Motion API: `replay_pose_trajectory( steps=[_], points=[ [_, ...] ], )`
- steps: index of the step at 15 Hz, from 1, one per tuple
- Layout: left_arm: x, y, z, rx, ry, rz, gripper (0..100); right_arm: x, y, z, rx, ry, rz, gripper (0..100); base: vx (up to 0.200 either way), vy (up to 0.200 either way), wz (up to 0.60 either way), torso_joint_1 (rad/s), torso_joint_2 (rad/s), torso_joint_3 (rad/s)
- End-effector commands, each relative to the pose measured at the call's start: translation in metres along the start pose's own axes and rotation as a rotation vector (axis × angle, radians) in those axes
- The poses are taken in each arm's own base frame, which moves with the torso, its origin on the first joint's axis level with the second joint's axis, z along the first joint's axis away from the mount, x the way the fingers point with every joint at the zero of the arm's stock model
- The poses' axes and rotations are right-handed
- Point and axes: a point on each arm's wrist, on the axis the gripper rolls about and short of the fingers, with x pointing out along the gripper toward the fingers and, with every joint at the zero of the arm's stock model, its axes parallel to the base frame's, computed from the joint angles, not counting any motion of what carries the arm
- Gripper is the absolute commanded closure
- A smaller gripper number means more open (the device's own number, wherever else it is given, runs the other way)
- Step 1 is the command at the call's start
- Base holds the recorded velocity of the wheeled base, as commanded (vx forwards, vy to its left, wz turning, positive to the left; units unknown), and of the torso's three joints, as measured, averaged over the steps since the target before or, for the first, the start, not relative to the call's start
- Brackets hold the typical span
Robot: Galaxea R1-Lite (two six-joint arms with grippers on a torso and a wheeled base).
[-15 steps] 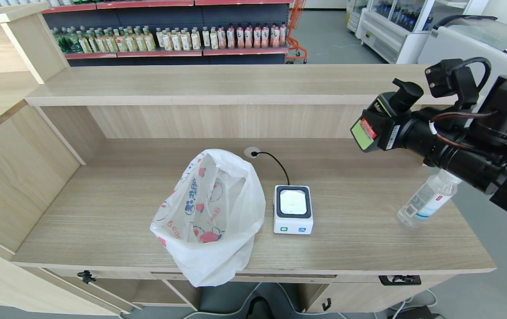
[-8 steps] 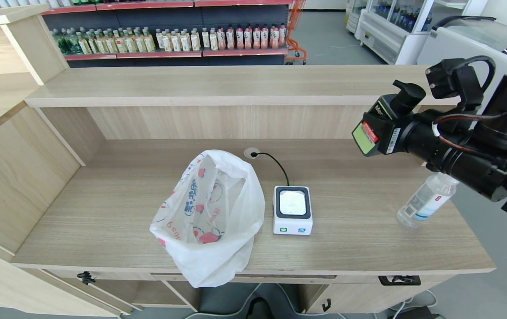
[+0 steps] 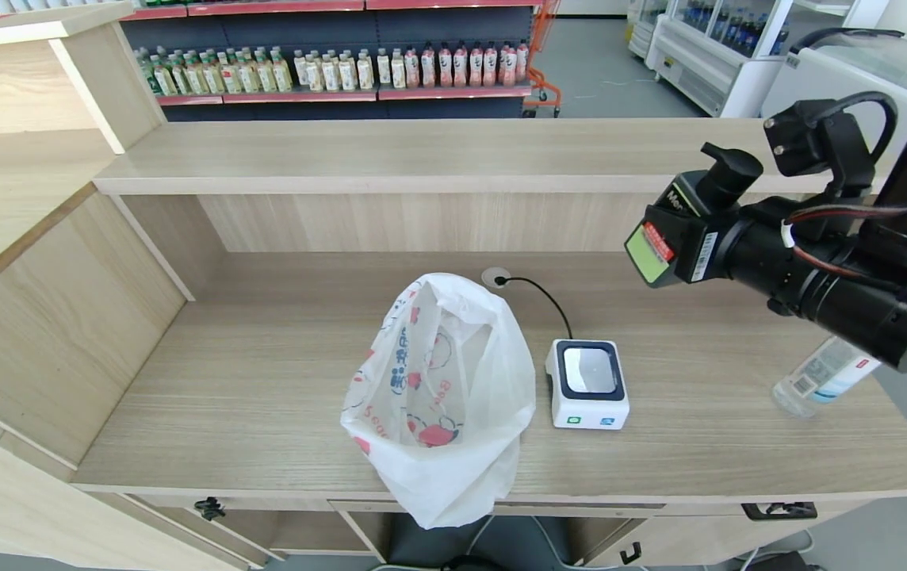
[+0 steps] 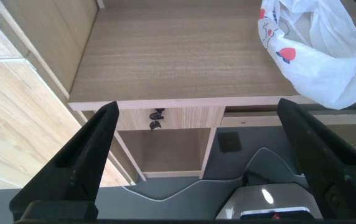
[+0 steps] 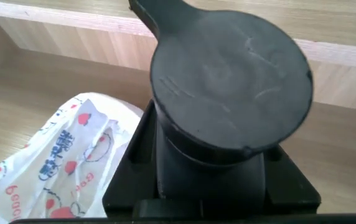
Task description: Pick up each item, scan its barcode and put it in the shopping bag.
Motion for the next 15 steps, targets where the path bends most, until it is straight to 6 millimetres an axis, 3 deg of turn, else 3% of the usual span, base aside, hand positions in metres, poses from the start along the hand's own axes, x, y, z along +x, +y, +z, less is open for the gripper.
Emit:
replay_pose_trajectory(
  steps=[1,5,7,9,10,13,15],
  points=[
    [0.000,0.000,0.000,-0.001,0.000,0.000,0,0.003,0.001,0.001,0.043,0.003,0.009,100,0.000,0.000,0.00,0.000,0.00,0.000],
    [0.000,0.000,0.000,-0.001,0.000,0.000,0,0.022,0.023,-0.026,0.111,0.091,0.176,100,0.000,0.000,0.00,0.000,0.00,0.000],
    [0.000,0.000,0.000,-0.001,0.000,0.000,0,0.022,0.048,-0.042,0.160,0.151,0.246,100,0.000,0.000,0.00,0.000,0.00,0.000],
    [0.000,0.000,0.000,-0.001,0.000,-0.001,0,0.019,0.061,-0.056,0.153,0.194,0.285,100,0.000,0.000,0.00,0.000,0.00,0.000],
    [0.000,0.000,0.000,-0.001,0.000,-0.001,0,0.023,0.070,-0.077,0.143,0.189,0.306,100,0.000,0.000,0.00,0.000,0.00,0.000],
    [0.000,0.000,0.000,-0.001,0.000,0.000,0,0.023,0.064,-0.121,0.051,0.196,0.331,100,0.000,0.000,0.00,0.000,0.00,0.000],
    [0.000,0.000,0.000,-0.001,0.000,0.000,0,0.034,0.057,-0.145,0.041,0.173,0.374,100,0.000,0.000,0.00,0.000,0.00,0.000]
  ],
)
